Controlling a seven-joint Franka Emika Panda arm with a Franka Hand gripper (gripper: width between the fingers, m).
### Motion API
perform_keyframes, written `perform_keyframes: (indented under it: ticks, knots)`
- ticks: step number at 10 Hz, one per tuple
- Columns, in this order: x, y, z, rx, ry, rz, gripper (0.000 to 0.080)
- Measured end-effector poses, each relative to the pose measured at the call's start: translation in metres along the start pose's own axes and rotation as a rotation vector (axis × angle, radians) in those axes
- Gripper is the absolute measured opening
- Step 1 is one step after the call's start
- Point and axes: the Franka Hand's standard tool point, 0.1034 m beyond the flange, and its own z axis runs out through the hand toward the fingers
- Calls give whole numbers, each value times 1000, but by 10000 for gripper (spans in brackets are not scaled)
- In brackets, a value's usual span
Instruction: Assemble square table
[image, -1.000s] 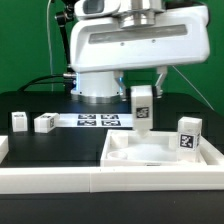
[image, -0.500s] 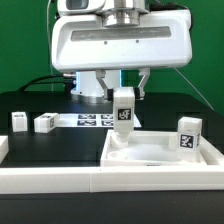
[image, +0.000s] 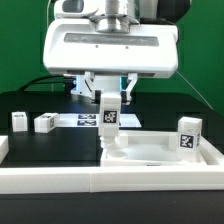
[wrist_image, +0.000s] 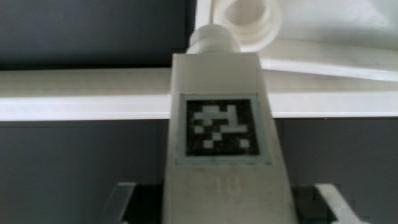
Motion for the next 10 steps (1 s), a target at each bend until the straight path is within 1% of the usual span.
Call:
perform_keyframes:
  ticks: [2, 3, 5, 6, 7, 8, 9, 10]
  knots:
    - [-2, -3, 1, 2, -3, 4, 291]
    - [-3, -9, 2, 6, -5, 20, 291]
    - [-3, -8, 2, 4, -6, 15, 291]
    - [-3, -7, 2, 3, -4, 18, 291]
    - [-7, 7, 4, -4, 5, 63, 291]
    - [-9, 4, 6, 13, 1, 100, 291]
    - [-8, -4, 6, 26, -1, 101, 291]
    - [-7, -3, 5, 28, -6, 105, 291]
